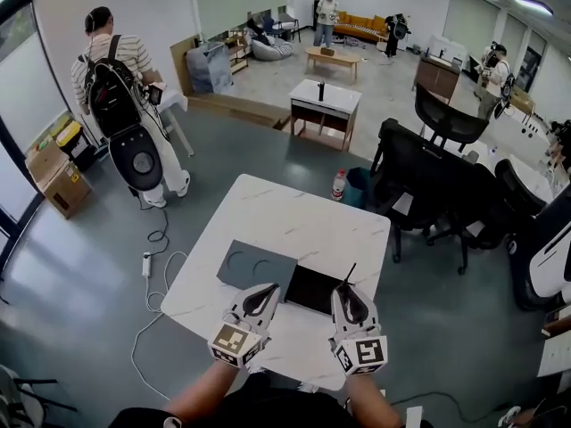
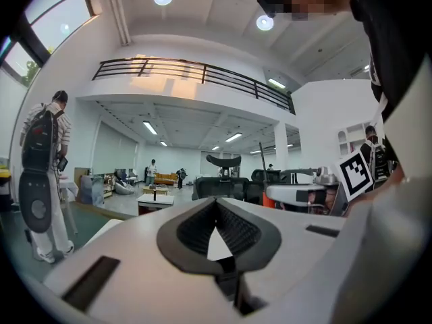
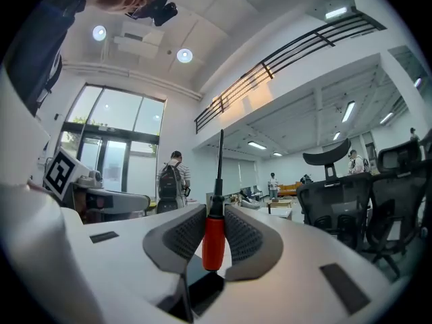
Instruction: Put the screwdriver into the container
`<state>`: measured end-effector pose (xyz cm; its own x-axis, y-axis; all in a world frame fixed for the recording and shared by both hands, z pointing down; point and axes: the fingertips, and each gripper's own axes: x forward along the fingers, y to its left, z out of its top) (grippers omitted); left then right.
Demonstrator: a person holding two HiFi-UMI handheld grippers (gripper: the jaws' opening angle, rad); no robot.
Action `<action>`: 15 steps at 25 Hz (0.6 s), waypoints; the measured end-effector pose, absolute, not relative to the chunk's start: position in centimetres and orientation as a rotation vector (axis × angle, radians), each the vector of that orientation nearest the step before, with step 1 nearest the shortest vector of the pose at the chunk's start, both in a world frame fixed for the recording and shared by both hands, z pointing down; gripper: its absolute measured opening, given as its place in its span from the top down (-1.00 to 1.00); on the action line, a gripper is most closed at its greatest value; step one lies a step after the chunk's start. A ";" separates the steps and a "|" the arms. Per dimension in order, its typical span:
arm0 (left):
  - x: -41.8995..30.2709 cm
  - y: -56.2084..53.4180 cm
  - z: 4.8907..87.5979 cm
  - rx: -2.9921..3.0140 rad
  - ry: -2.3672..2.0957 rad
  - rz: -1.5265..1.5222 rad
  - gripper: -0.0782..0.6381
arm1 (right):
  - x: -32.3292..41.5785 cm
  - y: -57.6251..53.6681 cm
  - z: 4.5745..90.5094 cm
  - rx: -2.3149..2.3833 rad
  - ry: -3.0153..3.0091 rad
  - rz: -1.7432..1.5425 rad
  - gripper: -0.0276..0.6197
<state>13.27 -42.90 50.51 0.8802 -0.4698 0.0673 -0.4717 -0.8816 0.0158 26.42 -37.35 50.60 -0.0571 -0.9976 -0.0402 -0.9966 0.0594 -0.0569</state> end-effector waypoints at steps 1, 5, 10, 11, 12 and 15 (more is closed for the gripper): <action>13.4 -43.4 50.5 3.023 -0.747 0.095 0.76 | 26.7 -37.7 51.0 -2.128 2.230 -0.024 0.60; 13.9 -45.0 51.8 3.030 -0.721 0.121 0.76 | 27.6 -38.9 53.3 -2.232 2.241 -0.033 0.60; 13.5 -46.1 53.7 3.007 -0.710 0.152 0.76 | 28.7 -40.1 57.6 -2.406 2.305 -0.035 0.60; 13.4 -46.4 54.0 3.001 -0.713 0.157 0.76 | 28.9 -40.3 58.7 -2.435 2.321 -0.048 0.60; 13.2 -46.6 54.3 2.994 -0.716 0.163 0.76 | 29.2 -40.5 59.7 -2.464 2.340 -0.062 0.60; 12.6 -47.1 55.3 2.971 -0.723 0.187 0.76 | 29.6 -41.0 62.7 -2.530 2.432 -0.095 0.60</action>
